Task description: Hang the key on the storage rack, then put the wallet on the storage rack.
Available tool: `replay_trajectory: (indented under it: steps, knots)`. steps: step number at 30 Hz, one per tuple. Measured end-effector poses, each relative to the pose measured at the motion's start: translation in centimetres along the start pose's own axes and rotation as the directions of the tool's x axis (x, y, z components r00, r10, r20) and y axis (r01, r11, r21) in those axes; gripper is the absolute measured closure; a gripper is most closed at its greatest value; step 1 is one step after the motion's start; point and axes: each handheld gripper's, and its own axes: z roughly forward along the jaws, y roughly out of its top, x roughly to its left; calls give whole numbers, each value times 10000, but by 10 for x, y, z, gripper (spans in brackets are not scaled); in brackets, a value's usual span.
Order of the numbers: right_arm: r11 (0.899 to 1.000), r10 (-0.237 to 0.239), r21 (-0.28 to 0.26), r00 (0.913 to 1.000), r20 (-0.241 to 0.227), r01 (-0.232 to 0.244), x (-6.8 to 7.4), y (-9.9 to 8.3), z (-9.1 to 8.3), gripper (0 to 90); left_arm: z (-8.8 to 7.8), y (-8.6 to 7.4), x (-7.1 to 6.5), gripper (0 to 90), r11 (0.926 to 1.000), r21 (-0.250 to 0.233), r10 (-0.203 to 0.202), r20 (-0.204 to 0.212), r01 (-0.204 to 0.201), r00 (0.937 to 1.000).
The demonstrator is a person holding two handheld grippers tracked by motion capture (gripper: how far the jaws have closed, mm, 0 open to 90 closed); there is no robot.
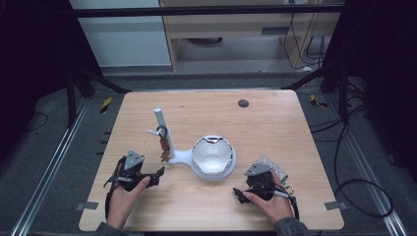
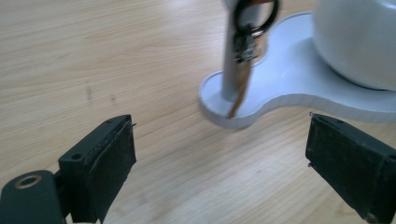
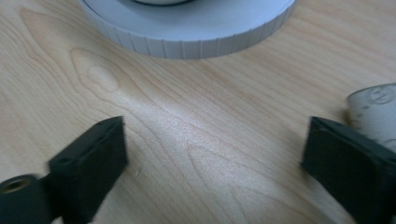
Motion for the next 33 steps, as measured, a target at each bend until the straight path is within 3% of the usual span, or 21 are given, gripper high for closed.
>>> replay_trajectory:
  steps: [1, 3, 4, 5, 8, 10, 14, 17, 19, 22, 27, 33]
  knots:
    - [9999, -64, -81, 10000, 51, 64, 0, 2, -4, 38, 1, -2, 5, 75, 9999, 95, -54, 138, 52, 9999]
    - [9999, -109, -88, 9996, 243, 112, -1, 10, -19, 68, 2, -4, 9, 62, 9998, 132, -168, 195, 166, 9997]
    - [9999, -164, -39, 9991, 399, 166, -3, 15, -26, 68, 4, -8, 17, 63, 9983, 226, -534, 54, 533, 9986]
    - [9998, -193, -19, 9984, 529, 194, -4, 18, -31, 68, 5, -10, 20, 64, 9976, 365, -590, -64, 592, 9982]
    - [9993, -266, 290, 9961, 839, 243, -14, 31, -53, 78, 8, -11, 21, 62, 9970, 711, -268, -420, 298, 9988]
    - [9988, -278, 427, 9949, 971, 237, -18, 34, -59, 81, 8, -11, 20, 62, 9967, 756, -252, -415, 283, 9988]
    - [9964, 318, 741, 9923, 1198, -408, -40, 32, -76, 80, 10, -16, 18, 60, 9953, 914, -264, -573, 315, 9980]
    - [9936, 445, 973, 9914, 1234, -567, -49, 30, -80, 70, 13, -18, 17, 60, 9924, 1174, -286, -656, 361, 9974]
    - [9868, 901, 1242, 9898, 1102, -1036, -62, 26, -85, 66, 14, -19, 15, 58, 9925, 1184, -222, -839, 321, 9962]
    - [9819, 1138, 1394, 9877, 1068, -1282, -71, 24, -84, 71, 16, -23, 13, 55, 9895, 1422, -138, -730, 241, 9972]
    - [9804, 1212, 1442, 9882, 939, -1339, -78, 24, -83, 69, 15, -22, 14, 50, 9918, 1249, -169, -755, 263, 9970]
    - [9725, 1259, 1865, 9886, 823, -1394, -85, 24, -80, 86, 16, -23, 18, 45, 9903, 1343, -263, -795, 368, 9965]
